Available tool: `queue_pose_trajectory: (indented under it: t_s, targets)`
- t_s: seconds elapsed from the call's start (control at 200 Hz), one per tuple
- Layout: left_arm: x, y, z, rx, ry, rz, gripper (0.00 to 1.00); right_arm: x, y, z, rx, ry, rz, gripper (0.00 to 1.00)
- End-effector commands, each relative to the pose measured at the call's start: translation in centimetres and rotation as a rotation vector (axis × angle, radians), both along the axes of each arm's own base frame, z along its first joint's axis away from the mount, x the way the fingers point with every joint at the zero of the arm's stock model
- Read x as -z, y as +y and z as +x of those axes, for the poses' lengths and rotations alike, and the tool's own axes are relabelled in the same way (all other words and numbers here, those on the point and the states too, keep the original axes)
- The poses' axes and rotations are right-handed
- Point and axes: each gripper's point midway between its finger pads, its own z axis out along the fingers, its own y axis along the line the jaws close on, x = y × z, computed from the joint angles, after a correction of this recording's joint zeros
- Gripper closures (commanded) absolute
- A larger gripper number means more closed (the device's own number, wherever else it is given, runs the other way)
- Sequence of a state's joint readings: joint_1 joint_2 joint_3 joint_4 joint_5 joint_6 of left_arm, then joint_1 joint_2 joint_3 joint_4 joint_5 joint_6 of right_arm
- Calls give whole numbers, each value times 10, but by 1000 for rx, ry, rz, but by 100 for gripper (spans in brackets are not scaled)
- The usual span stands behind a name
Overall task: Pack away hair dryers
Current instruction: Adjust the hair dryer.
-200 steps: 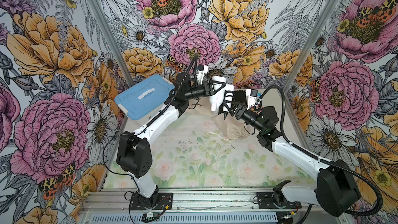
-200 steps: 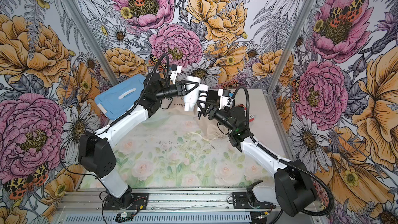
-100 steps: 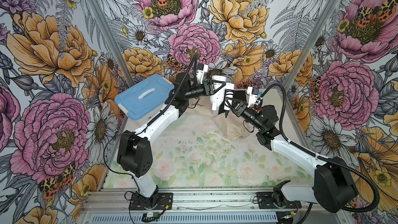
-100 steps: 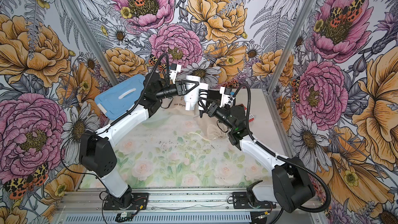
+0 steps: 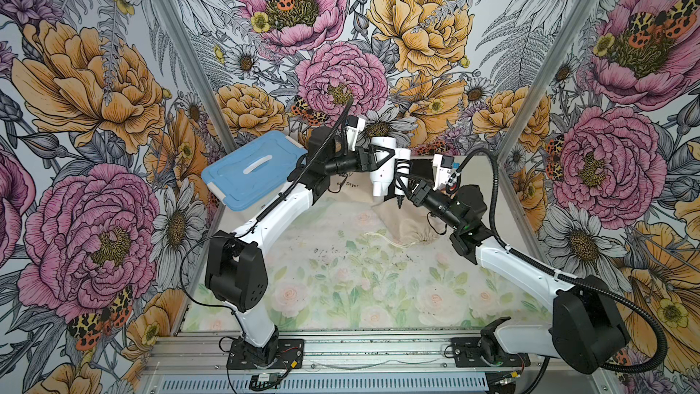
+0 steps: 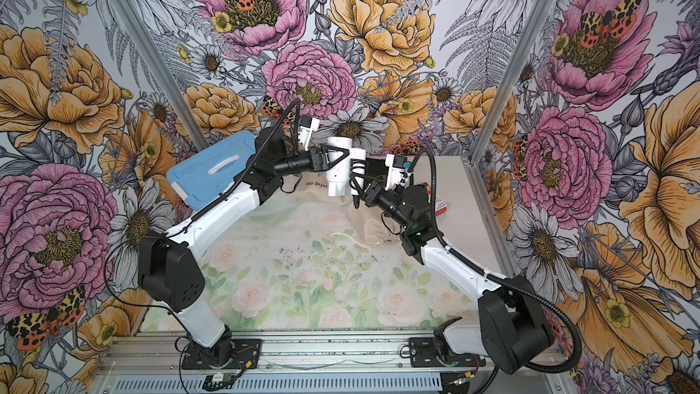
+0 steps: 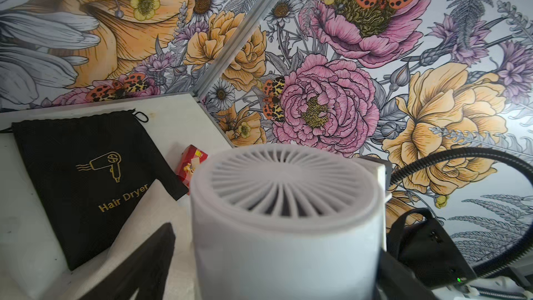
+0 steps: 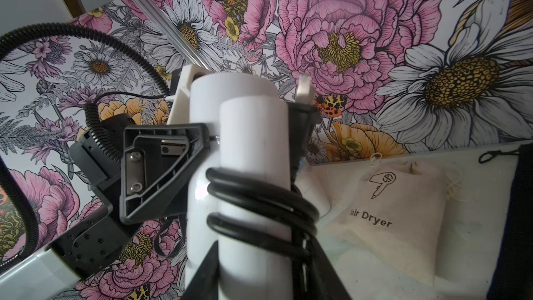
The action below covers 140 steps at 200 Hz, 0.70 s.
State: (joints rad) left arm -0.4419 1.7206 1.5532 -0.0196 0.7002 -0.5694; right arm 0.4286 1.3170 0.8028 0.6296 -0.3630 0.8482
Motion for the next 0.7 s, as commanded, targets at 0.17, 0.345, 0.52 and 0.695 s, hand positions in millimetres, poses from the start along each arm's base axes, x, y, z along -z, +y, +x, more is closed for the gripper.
queue_pose_trajectory:
  t_s: [0.17, 0.345, 0.52, 0.695]
  targets:
    - [-4, 58, 20, -194, -34, 96, 9, -9, -43, 11, 200, -78, -72, 88]
    - [31, 69, 33, -282, 24, 230, 9, 19, -85, 18, 363, -6, -151, 89]
    - [81, 50, 49, -317, 136, 362, 9, 40, -130, 14, 524, 47, -250, 89]
    - [149, 7, 71, -291, 215, 517, 9, 56, -160, 5, 615, 98, -310, 89]
